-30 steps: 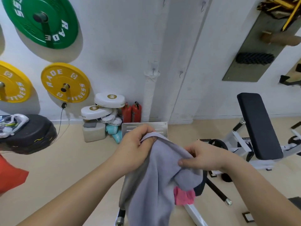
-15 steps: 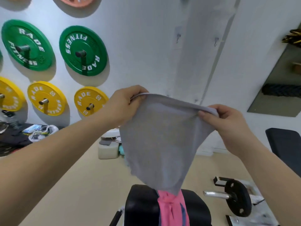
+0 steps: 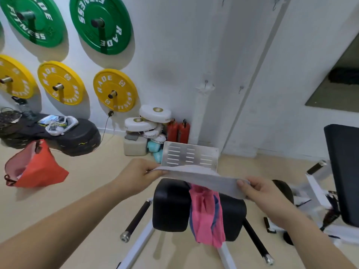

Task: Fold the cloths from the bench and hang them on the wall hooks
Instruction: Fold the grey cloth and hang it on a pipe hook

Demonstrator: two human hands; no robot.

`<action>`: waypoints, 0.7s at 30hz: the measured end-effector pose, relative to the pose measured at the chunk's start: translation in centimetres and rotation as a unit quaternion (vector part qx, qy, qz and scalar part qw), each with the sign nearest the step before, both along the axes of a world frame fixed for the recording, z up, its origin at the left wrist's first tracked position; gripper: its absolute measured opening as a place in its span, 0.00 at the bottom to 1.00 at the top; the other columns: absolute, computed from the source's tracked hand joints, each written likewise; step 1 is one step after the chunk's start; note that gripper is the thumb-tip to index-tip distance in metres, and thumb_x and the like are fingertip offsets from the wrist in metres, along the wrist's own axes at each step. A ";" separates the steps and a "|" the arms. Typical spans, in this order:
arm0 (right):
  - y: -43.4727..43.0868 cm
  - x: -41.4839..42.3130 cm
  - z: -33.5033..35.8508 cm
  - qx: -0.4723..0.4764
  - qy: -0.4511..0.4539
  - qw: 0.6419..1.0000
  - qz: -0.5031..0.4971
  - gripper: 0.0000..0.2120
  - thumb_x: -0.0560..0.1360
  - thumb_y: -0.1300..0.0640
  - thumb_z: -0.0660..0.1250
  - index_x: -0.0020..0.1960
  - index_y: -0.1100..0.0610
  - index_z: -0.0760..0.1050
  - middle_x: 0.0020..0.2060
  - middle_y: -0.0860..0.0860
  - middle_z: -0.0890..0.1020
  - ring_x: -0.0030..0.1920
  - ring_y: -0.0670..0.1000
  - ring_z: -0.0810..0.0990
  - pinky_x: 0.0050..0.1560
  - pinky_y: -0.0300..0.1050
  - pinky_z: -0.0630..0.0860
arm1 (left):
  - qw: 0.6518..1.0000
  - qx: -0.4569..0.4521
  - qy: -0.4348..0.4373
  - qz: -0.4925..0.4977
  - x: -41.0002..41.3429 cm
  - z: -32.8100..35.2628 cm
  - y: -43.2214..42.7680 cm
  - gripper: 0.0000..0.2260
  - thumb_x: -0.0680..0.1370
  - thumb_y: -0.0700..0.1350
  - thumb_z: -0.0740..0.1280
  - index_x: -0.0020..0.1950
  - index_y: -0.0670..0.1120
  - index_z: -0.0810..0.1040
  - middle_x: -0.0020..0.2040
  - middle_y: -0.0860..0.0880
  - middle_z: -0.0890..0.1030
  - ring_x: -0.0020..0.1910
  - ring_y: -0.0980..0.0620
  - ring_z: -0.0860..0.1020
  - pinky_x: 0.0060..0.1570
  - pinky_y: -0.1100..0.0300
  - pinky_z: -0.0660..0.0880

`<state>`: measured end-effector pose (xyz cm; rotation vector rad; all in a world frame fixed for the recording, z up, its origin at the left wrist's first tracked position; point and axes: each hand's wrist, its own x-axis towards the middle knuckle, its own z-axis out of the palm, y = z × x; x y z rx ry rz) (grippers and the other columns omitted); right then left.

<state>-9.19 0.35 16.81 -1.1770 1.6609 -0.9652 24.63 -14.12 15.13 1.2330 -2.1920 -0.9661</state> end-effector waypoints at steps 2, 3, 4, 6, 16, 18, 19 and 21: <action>2.1 0.6 -3.5 0.042 -0.001 0.999 0.018 0.13 0.83 0.54 0.63 0.48 0.53 0.86 0.38 0.49 0.84 0.43 0.48 0.80 0.48 0.42 0.76 | 0.997 0.062 -0.040 -0.030 1.3 -3.9 2.1 0.20 0.79 0.56 0.69 0.34 0.43 0.76 0.29 0.54 0.68 0.31 0.58 0.65 0.34 0.59 0.65; 3.1 1.1 -4.8 0.062 -0.001 0.998 0.024 0.13 0.83 0.53 0.63 0.49 0.52 0.86 0.40 0.51 0.85 0.43 0.47 0.81 0.48 0.43 0.76 | 0.993 0.092 -0.061 -0.045 1.9 -5.3 3.2 0.20 0.80 0.56 0.68 0.34 0.44 0.73 0.30 0.54 0.66 0.31 0.56 0.64 0.34 0.59 0.65; 3.8 1.3 -6.0 0.079 0.000 0.996 0.029 0.13 0.83 0.53 0.63 0.49 0.52 0.86 0.42 0.53 0.85 0.44 0.47 0.81 0.47 0.42 0.76 | 0.988 0.118 -0.083 -0.056 2.3 -6.4 4.1 0.20 0.81 0.55 0.67 0.35 0.44 0.70 0.30 0.53 0.65 0.31 0.55 0.63 0.33 0.59 0.64; 5.0 2.1 -7.2 0.097 -0.017 0.995 0.033 0.14 0.83 0.51 0.63 0.46 0.52 0.85 0.40 0.51 0.85 0.41 0.45 0.81 0.43 0.35 0.75 | 0.977 0.159 -0.117 -0.076 3.1 -7.8 5.8 0.17 0.83 0.52 0.63 0.38 0.44 0.71 0.31 0.53 0.66 0.31 0.55 0.65 0.35 0.60 0.66; 7.3 1.5 -10.7 0.136 -0.090 0.987 0.006 0.14 0.84 0.55 0.62 0.49 0.61 0.83 0.37 0.57 0.81 0.37 0.49 0.78 0.35 0.40 0.74 | 0.967 0.249 -0.058 -0.004 3.4 -8.6 7.5 0.14 0.75 0.54 0.72 0.40 0.43 0.82 0.33 0.53 0.76 0.33 0.57 0.72 0.36 0.61 0.68; 6.9 1.0 -11.5 0.118 -0.084 0.989 -0.033 0.13 0.83 0.59 0.63 0.48 0.60 0.85 0.38 0.58 0.84 0.37 0.48 0.81 0.36 0.40 0.77 | 0.966 0.253 -0.041 0.047 2.3 -9.6 7.5 0.16 0.76 0.53 0.75 0.37 0.42 0.80 0.31 0.53 0.74 0.31 0.56 0.70 0.34 0.62 0.65; 6.6 0.8 -11.7 0.111 -0.085 0.989 -0.049 0.13 0.83 0.60 0.63 0.48 0.60 0.85 0.38 0.57 0.85 0.36 0.47 0.82 0.36 0.39 0.77 | 0.964 0.254 -0.036 0.073 1.6 -10.0 7.4 0.17 0.76 0.52 0.75 0.35 0.42 0.78 0.30 0.53 0.73 0.31 0.56 0.69 0.33 0.62 0.65; 5.8 0.3 -11.6 0.102 -0.085 0.989 -0.067 0.12 0.83 0.61 0.63 0.48 0.60 0.85 0.37 0.56 0.86 0.35 0.45 0.82 0.35 0.37 0.78 | 0.959 0.256 -0.017 0.118 0.1 -10.4 6.8 0.19 0.76 0.52 0.75 0.31 0.44 0.75 0.29 0.52 0.71 0.29 0.54 0.69 0.32 0.62 0.65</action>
